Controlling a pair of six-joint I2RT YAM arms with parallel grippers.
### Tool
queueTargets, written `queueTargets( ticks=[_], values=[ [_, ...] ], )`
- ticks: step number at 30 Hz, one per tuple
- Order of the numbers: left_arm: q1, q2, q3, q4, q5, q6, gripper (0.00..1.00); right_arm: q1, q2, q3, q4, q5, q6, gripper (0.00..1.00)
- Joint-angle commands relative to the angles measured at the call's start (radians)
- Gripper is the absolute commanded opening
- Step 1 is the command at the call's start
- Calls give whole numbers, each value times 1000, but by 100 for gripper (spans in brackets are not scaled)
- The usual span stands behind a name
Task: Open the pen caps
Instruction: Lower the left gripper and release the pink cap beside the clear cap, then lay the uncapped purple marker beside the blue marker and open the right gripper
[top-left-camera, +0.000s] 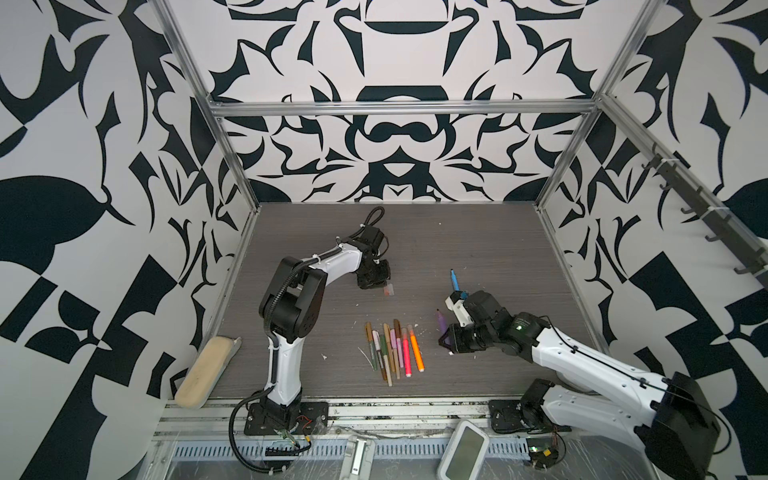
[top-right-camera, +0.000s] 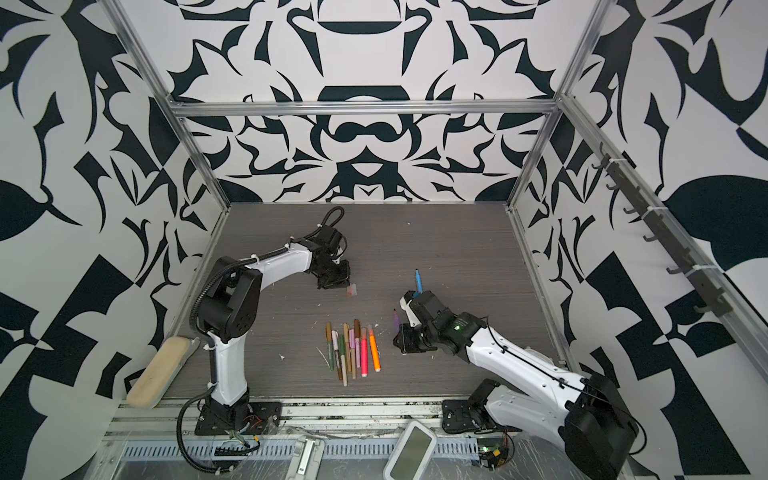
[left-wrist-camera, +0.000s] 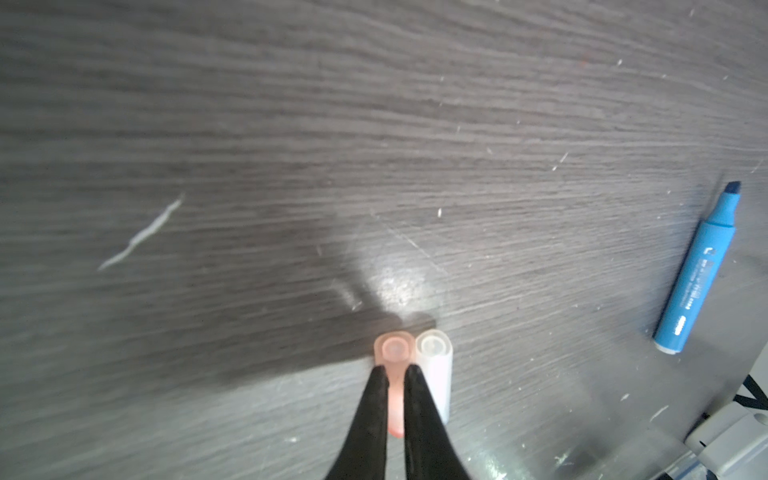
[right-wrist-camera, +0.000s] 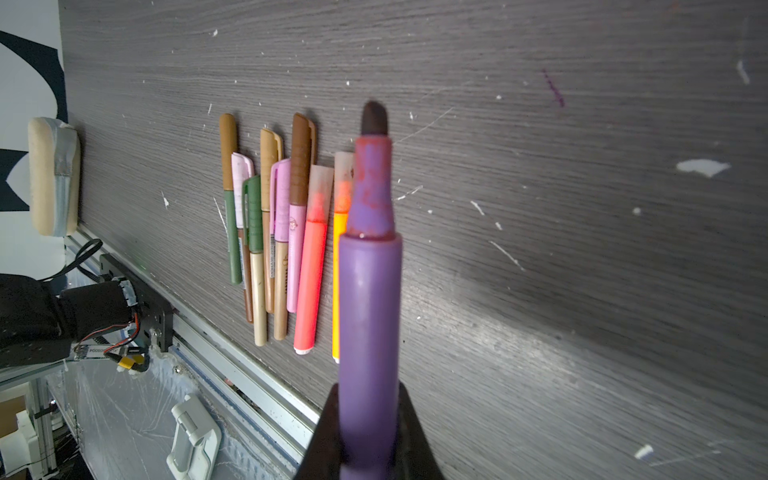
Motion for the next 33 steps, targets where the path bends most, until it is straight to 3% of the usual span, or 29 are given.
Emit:
queueTargets(
  ticks=[1, 5, 8, 12, 17, 23, 33],
  values=[
    [-4, 46, 9, -44, -15, -4, 13, -6, -17, -2, 11, 11, -15, 0],
    [-3, 42, 9, -47, -14, -4, 13, -16, -15, 12, -7, 17, -29, 0],
    [-3, 30, 2, -48, -15, 0, 13, -59, 14, 89, -73, 41, -110, 0],
    [-3, 9, -19, -49, -19, 3, 17, -181, 97, 259, -165, 83, -280, 0],
    [-3, -24, -60, -47, -20, 8, 21, -394, 283, 398, -143, 90, -416, 0],
    [-3, -108, -109, -38, -12, 13, 27, -557, 492, 427, -6, 24, -369, 0],
    [-3, -189, -130, -32, 4, 14, 31, -563, 713, 477, 31, 104, -400, 0]
  ],
)
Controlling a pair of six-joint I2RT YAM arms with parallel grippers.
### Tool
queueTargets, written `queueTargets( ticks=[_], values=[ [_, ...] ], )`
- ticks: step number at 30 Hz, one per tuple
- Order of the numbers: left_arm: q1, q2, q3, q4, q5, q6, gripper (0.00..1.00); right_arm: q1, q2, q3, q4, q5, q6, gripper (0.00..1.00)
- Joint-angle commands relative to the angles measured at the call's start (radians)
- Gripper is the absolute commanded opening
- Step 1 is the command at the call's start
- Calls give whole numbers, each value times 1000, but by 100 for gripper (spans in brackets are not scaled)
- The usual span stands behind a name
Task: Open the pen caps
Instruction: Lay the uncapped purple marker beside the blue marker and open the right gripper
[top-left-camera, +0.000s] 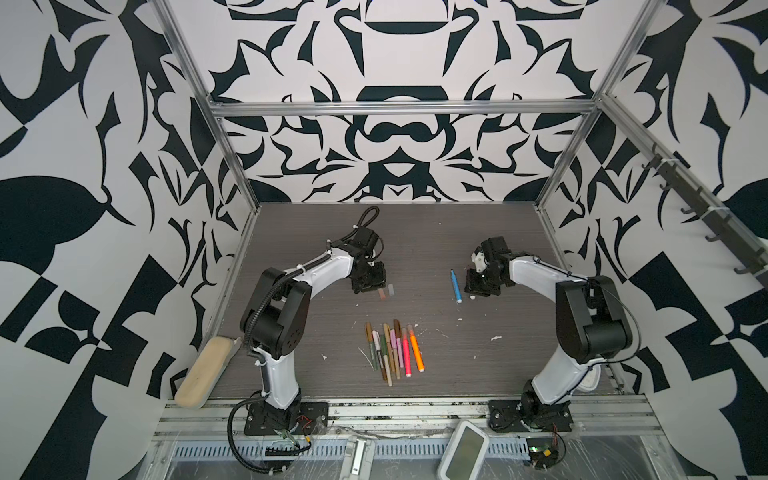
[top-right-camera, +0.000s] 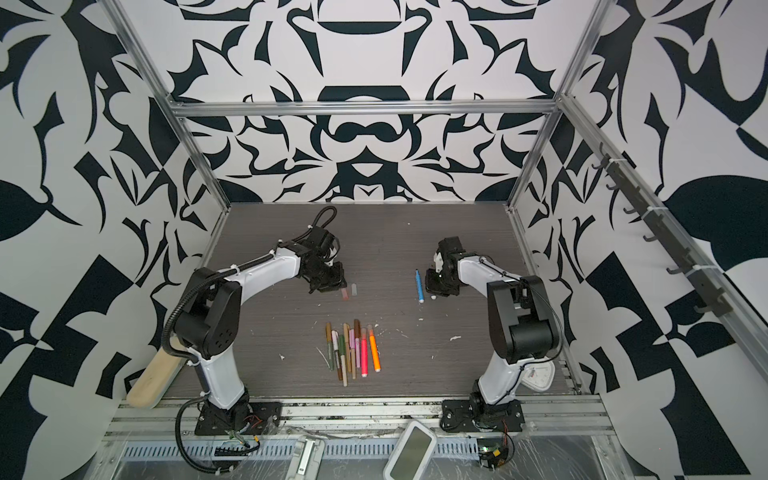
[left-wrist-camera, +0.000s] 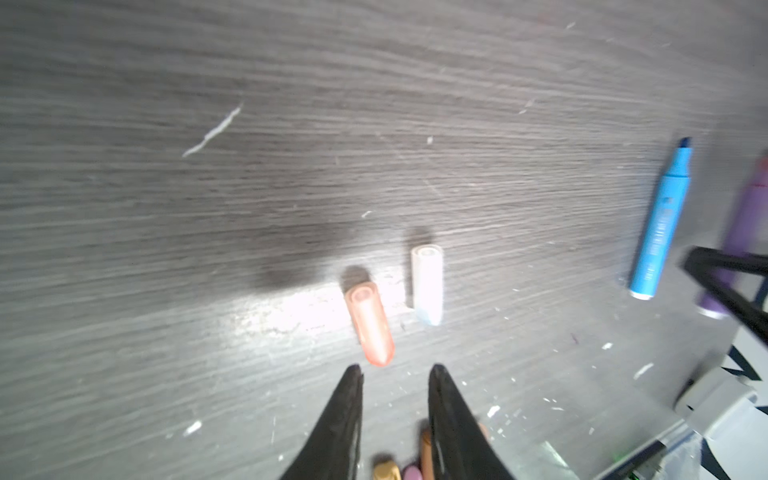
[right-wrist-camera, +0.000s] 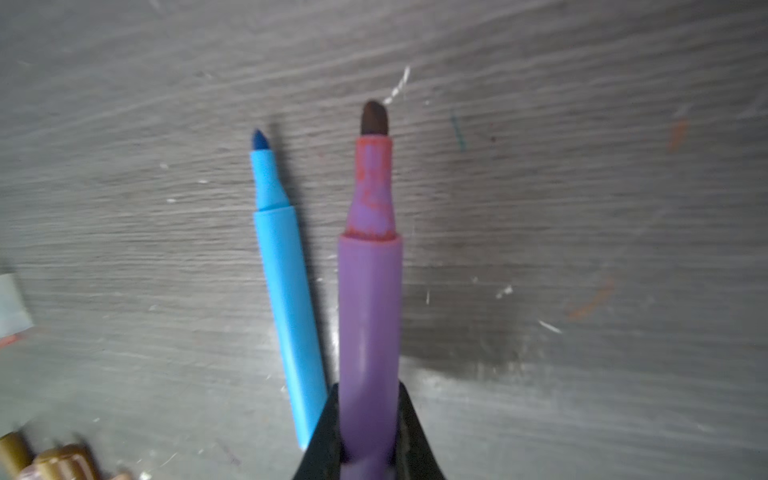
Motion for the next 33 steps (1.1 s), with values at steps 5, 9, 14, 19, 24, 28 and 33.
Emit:
queueTargets(
  ticks=[5, 9, 14, 19, 24, 28, 33],
  values=[
    [-1, 1, -26, -12, 10, 10, 28, 3, 24, 42, 39, 2, -25, 0],
    [-3, 8, -34, -4, 15, 10, 28, 3, 30, 28, 64, -37, -24, 6],
    [-2, 8, -59, 8, 16, 8, 28, -1, 38, 33, 74, -115, -5, 24],
    [0, -26, -140, 45, 5, -7, 16, -14, 20, 26, 87, -163, 19, 41],
    [5, -23, -185, 47, -22, -9, 0, -27, 0, 18, 105, -195, 40, 44],
    [6, 9, -174, 34, -45, -3, 0, -40, 12, 10, 135, -253, 62, 51],
    [10, 59, -135, 25, -60, 6, 0, -46, 38, 3, 169, -323, 87, 58]
  ],
)
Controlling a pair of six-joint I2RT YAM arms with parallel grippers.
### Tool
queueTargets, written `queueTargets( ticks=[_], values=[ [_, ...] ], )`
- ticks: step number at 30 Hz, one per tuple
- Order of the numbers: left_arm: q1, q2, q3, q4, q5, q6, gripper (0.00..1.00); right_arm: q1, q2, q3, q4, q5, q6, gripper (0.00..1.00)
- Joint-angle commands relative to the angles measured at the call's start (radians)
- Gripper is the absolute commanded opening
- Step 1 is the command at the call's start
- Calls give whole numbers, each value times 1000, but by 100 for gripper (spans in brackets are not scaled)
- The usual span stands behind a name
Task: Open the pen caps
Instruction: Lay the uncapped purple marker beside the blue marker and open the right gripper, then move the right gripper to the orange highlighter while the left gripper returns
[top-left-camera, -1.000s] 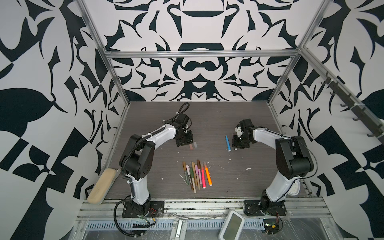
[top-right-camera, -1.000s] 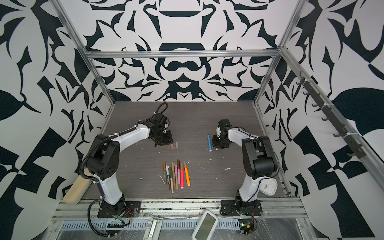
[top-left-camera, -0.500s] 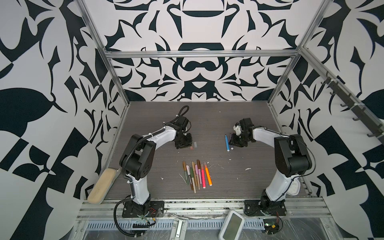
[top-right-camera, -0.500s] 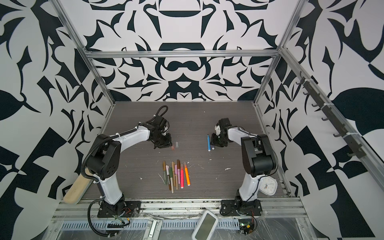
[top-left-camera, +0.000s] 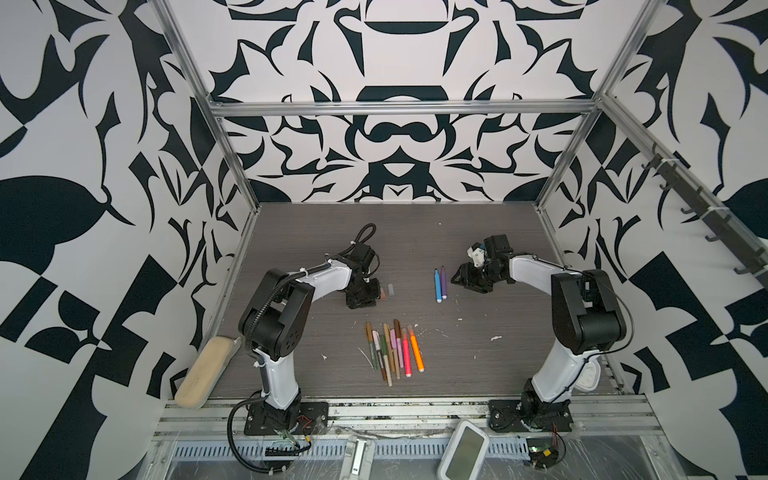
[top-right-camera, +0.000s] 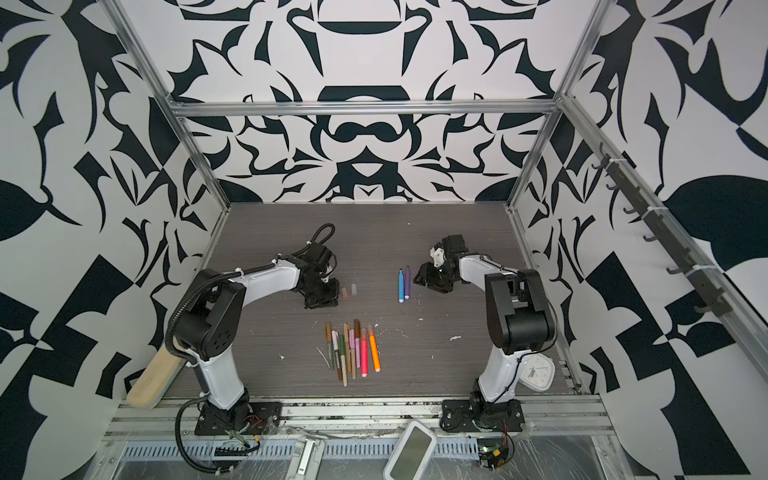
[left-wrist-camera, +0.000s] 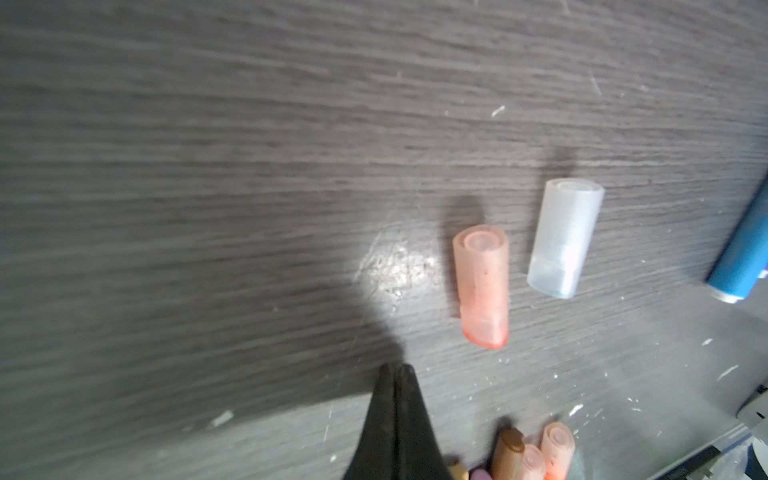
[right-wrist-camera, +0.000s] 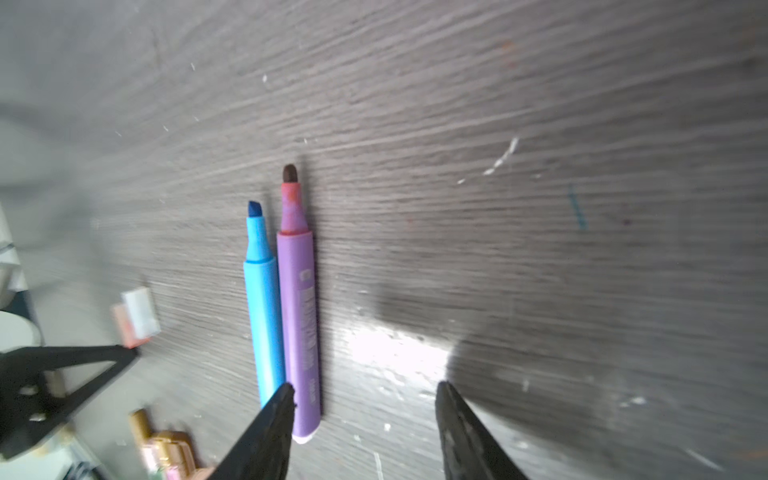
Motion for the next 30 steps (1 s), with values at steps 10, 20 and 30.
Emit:
queueTargets(
  ticks=[10, 20, 30],
  values=[
    [7, 158, 147, -53, -30, 21, 0, -3, -7, -29, 35, -74, 24, 57],
    [-1, 177, 169, -53, -17, 10, 0, -5, -10, -31, 35, -74, 27, 56],
    [-5, 164, 148, -32, -12, -5, 0, -4, -92, -62, 7, -50, 31, 55]
  ],
)
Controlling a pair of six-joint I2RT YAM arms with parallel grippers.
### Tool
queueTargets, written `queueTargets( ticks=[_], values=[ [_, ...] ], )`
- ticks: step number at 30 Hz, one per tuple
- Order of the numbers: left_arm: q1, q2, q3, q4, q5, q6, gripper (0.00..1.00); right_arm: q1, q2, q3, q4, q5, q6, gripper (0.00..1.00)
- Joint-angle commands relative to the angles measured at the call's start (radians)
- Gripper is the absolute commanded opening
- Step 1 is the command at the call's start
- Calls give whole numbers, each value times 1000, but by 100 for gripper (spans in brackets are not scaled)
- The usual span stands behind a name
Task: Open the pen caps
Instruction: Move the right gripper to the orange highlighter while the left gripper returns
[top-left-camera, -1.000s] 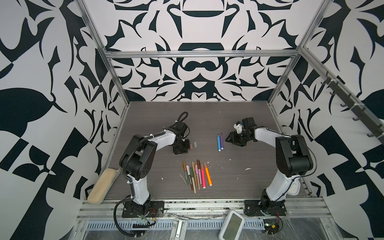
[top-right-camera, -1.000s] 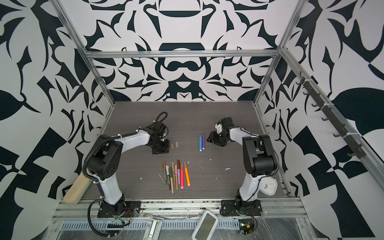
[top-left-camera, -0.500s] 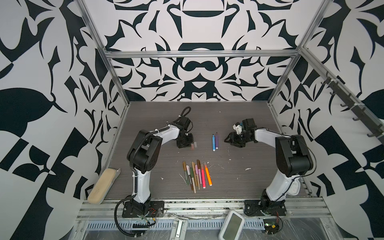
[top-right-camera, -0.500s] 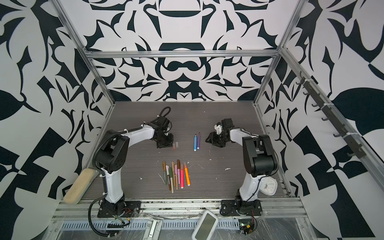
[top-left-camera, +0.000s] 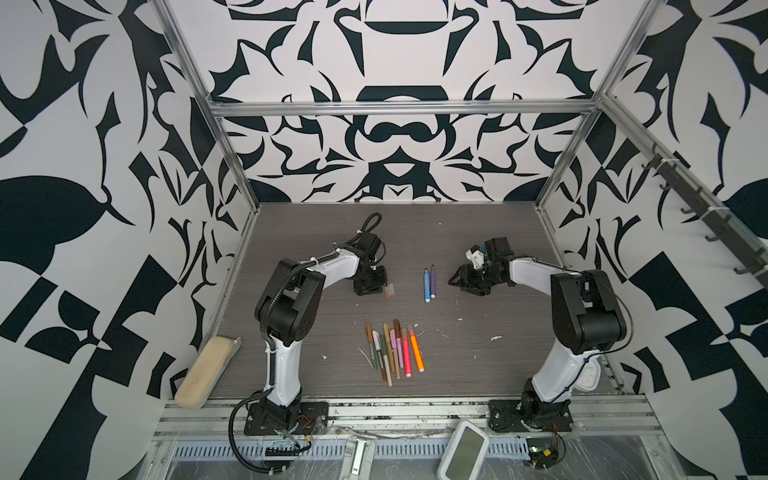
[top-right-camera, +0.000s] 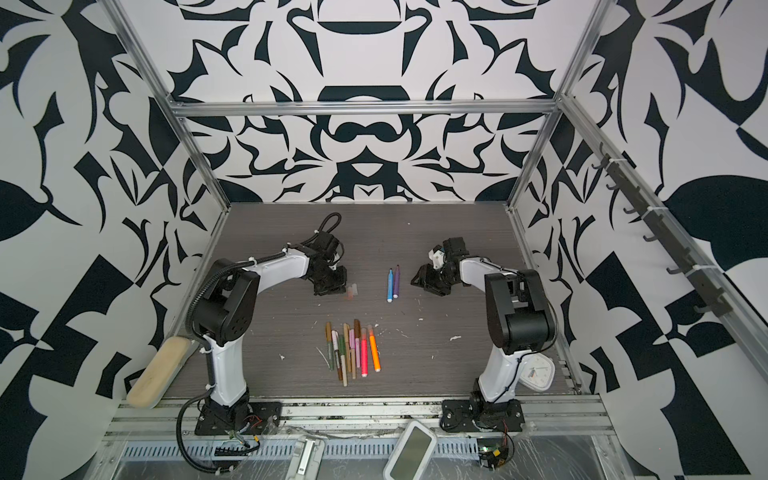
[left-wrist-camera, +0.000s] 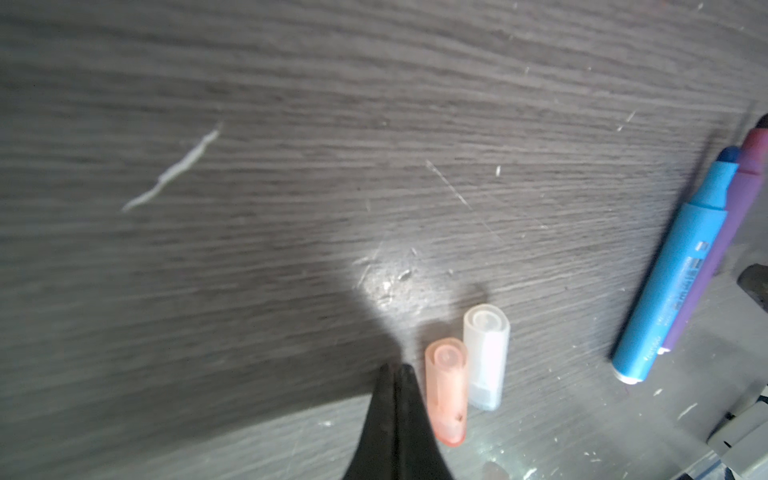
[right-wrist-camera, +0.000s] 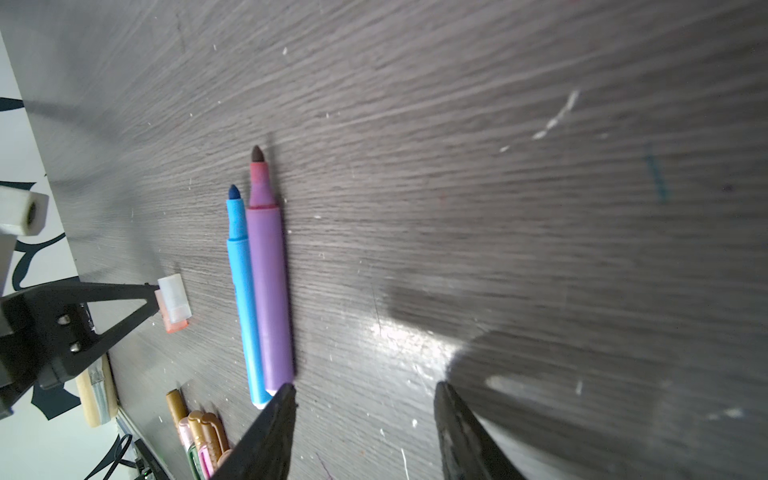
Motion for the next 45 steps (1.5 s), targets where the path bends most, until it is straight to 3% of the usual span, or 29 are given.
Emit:
queueTargets(
  ticks=[1, 6, 10, 12, 14, 16, 17, 19, 28, 34, 45],
  values=[
    [-6, 23, -31, -33, -31, -5, 0, -1, -102, -32, -23, 9, 14, 55],
    [-7, -116, -112, 6, -68, -21, 0, 121, -276, -117, -95, 107, -3, 53],
    [-13, -338, -285, 164, -64, -81, 1, 376, -398, -210, -137, 249, 37, 51],
    [-31, -460, -385, 272, -68, -114, 8, 518, -451, -248, -149, 343, 93, 51],
    [-58, -586, -482, 371, -109, -157, 20, 650, -496, -280, -162, 454, 160, 49],
    [-74, -704, -576, 463, -155, -203, 40, 768, -516, -297, -164, 553, 244, 48],
    [-75, -775, -614, 505, -161, -229, 55, 813, -512, -294, -170, 582, 269, 48],
    [-74, -878, -703, 598, -191, -285, 100, 887, -477, -267, -205, 651, 296, 48],
    [-69, -1057, -748, 518, -252, -292, 99, 948, -294, -197, -176, 617, 285, 39],
    [-56, -1058, -730, 438, -259, -310, 99, 980, -281, -173, -172, 629, 304, 36],
    [-46, -1044, -723, 467, -223, -310, 99, 1010, -256, -143, -187, 633, 329, 36]
  ],
)
